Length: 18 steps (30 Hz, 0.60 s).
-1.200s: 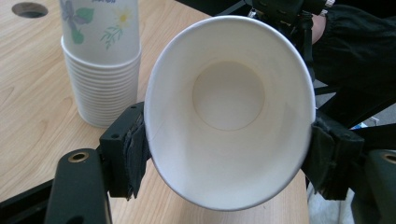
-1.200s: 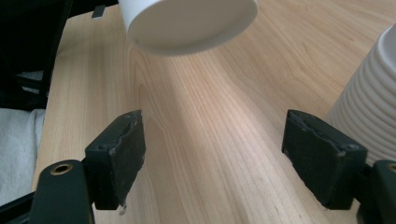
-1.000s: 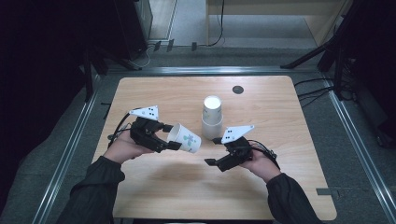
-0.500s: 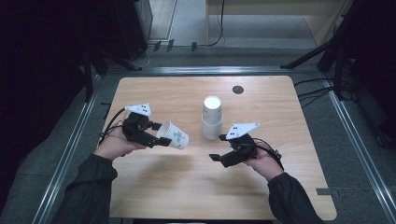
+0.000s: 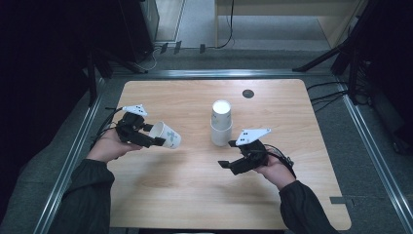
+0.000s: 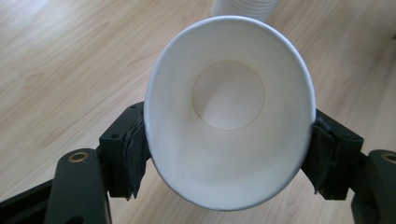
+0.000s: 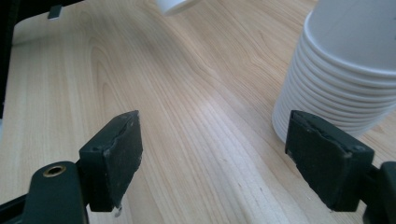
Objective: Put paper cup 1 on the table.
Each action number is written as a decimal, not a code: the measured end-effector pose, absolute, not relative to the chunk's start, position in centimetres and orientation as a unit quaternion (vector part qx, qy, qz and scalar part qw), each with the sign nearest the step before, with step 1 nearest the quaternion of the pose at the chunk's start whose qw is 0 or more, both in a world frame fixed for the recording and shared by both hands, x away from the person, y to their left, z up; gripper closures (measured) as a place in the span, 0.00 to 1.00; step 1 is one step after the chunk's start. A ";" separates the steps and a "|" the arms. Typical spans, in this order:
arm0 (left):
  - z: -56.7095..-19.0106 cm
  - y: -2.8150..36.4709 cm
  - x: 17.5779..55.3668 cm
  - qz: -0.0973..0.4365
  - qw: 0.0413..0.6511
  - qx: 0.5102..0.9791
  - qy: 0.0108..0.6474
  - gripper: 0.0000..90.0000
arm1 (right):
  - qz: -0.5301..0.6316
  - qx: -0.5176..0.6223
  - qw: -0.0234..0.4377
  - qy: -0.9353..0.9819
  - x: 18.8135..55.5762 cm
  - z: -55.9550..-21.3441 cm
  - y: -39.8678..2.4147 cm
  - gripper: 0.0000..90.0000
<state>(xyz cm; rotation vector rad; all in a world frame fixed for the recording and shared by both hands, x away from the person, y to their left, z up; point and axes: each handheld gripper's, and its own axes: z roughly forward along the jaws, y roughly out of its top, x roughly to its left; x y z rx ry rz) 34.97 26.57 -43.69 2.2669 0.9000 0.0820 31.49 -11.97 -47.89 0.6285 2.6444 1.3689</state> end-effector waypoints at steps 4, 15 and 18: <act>-43.8 27.1 35.2 0.046 0.316 0.879 0.356 0.29 | 0.445 0.202 0.050 0.871 31.3 -47.9 -11.8 0.21; -44.7 28.6 36.4 0.058 0.274 0.874 0.397 0.29 | 0.445 0.205 0.051 0.870 31.6 -48.0 -12.0 0.21; -44.7 29.2 37.0 0.061 0.259 0.874 0.406 0.29 | 0.445 0.211 0.053 0.869 31.8 -48.0 -12.2 0.21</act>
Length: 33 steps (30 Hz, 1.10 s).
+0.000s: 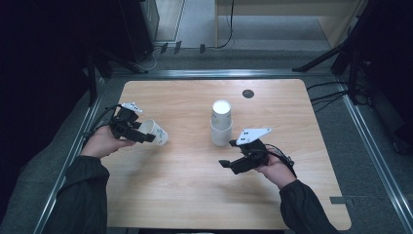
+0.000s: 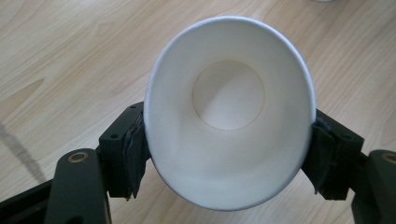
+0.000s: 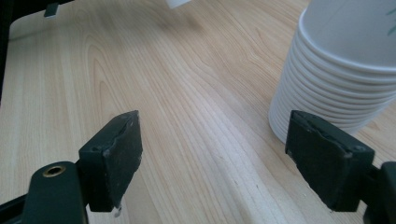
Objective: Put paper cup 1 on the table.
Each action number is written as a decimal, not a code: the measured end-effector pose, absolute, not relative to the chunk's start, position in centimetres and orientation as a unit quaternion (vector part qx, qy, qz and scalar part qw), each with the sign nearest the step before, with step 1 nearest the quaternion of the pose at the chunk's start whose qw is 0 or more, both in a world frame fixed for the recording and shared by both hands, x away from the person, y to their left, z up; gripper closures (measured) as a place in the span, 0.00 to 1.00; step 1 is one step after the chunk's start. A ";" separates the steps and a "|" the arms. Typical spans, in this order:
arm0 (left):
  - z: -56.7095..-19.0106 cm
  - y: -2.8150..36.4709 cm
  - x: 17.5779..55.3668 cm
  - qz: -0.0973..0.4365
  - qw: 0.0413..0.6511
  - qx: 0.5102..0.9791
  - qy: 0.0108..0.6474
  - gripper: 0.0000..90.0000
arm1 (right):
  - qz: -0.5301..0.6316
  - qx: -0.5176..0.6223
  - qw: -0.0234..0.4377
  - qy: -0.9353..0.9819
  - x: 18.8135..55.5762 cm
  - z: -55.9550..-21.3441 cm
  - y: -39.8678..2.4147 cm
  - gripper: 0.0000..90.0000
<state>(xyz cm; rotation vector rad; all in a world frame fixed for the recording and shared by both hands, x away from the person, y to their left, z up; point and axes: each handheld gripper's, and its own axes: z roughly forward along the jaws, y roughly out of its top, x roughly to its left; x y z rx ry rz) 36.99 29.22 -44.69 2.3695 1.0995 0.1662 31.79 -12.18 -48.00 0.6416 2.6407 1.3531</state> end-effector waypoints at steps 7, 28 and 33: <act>-44.9 30.0 38.1 0.080 0.190 0.887 0.414 0.29 | 0.440 0.210 0.055 0.871 31.8 -48.0 -12.1 0.21; -45.8 30.5 41.1 0.088 0.079 0.888 0.444 0.28 | 0.431 0.208 0.061 0.876 31.8 -48.1 -12.2 0.21; -45.9 30.0 41.3 0.090 0.075 0.894 0.434 0.27 | 0.433 0.204 0.069 0.875 31.7 -48.0 -12.1 0.21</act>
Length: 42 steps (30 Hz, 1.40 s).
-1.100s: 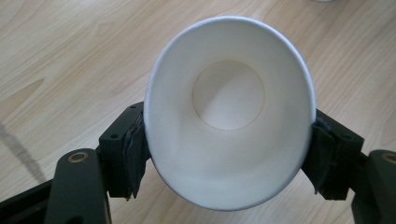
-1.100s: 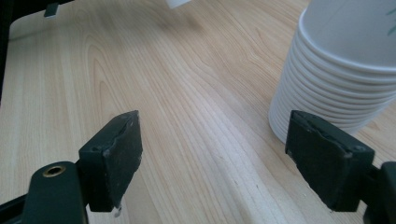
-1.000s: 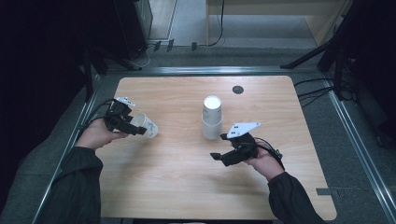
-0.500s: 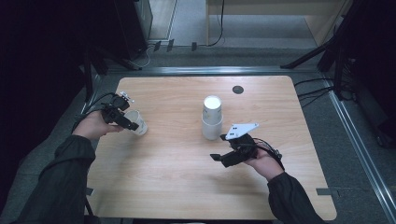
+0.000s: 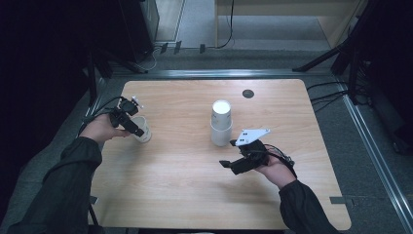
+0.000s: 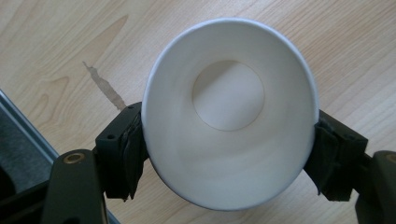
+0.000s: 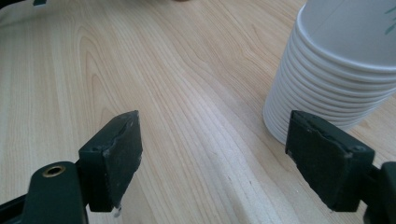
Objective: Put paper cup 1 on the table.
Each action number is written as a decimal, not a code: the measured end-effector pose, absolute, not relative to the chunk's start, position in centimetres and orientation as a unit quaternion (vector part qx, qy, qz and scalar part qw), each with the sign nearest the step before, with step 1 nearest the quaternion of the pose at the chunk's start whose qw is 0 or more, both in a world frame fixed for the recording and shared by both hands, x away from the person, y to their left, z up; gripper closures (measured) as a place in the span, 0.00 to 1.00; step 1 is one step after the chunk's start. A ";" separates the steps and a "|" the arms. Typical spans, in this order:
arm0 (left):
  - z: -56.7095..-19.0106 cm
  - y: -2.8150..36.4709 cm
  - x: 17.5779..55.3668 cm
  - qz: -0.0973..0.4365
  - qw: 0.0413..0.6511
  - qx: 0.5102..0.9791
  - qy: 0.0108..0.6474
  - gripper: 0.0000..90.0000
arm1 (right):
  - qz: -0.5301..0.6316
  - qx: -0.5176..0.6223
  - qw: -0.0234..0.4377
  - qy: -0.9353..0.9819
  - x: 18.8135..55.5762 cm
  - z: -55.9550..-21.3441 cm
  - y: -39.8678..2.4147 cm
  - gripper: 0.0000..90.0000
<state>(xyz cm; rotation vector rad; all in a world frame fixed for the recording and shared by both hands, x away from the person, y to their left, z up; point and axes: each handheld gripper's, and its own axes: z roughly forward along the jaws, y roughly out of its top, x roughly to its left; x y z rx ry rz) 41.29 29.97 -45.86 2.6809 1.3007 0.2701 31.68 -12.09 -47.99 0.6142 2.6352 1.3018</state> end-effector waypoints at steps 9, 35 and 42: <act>-45.9 29.6 41.4 0.086 0.076 0.897 0.428 0.25 | 0.435 0.207 0.068 0.874 31.8 -47.9 -12.3 0.21; -43.1 30.6 40.9 0.077 0.158 0.873 0.455 0.15 | 0.432 0.201 0.072 0.876 31.7 -47.9 -12.2 0.21; -40.9 30.8 40.2 0.089 0.195 0.864 0.456 0.15 | 0.438 0.201 0.081 0.872 31.7 -47.7 -12.6 0.21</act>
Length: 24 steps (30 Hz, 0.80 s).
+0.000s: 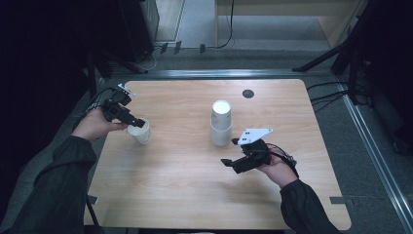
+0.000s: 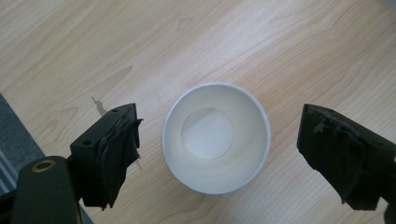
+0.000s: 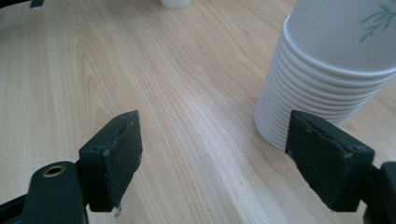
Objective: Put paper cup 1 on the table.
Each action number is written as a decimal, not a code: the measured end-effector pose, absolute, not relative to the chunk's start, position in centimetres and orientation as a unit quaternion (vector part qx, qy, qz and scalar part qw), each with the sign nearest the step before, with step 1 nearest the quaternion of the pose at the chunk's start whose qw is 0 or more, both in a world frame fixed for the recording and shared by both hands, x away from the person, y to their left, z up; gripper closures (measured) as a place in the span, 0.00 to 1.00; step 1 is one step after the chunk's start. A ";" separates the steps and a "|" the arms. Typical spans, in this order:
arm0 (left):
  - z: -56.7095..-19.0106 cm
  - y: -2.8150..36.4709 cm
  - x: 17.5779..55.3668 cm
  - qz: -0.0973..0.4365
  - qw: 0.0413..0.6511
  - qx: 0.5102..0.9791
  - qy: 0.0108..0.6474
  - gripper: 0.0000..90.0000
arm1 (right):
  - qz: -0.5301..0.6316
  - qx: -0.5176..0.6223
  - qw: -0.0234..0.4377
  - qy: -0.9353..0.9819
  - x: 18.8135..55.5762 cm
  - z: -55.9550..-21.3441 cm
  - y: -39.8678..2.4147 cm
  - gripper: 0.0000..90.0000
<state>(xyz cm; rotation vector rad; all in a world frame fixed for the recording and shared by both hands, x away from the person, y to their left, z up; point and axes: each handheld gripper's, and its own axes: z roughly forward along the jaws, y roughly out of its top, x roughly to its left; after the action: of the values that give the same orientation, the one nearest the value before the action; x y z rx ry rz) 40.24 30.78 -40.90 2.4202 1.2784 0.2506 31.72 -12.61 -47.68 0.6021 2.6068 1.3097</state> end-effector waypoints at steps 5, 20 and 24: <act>-39.8 30.2 39.9 0.090 0.218 0.862 0.448 0.16 | 0.446 0.192 0.088 0.869 31.7 -47.4 -12.9 0.21; -39.3 24.7 39.3 0.089 0.258 0.875 0.399 0.16 | 0.436 0.239 0.069 0.865 32.4 -46.4 -13.9 0.15; -39.7 23.4 39.0 0.089 0.265 0.877 0.392 0.16 | 0.433 0.225 0.049 0.872 32.3 -46.1 -14.1 0.15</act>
<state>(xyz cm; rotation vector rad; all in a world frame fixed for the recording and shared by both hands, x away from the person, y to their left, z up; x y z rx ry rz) 39.01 23.39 -39.66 2.3685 1.0587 0.2392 32.35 -14.14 -46.09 0.6851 2.6565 1.3195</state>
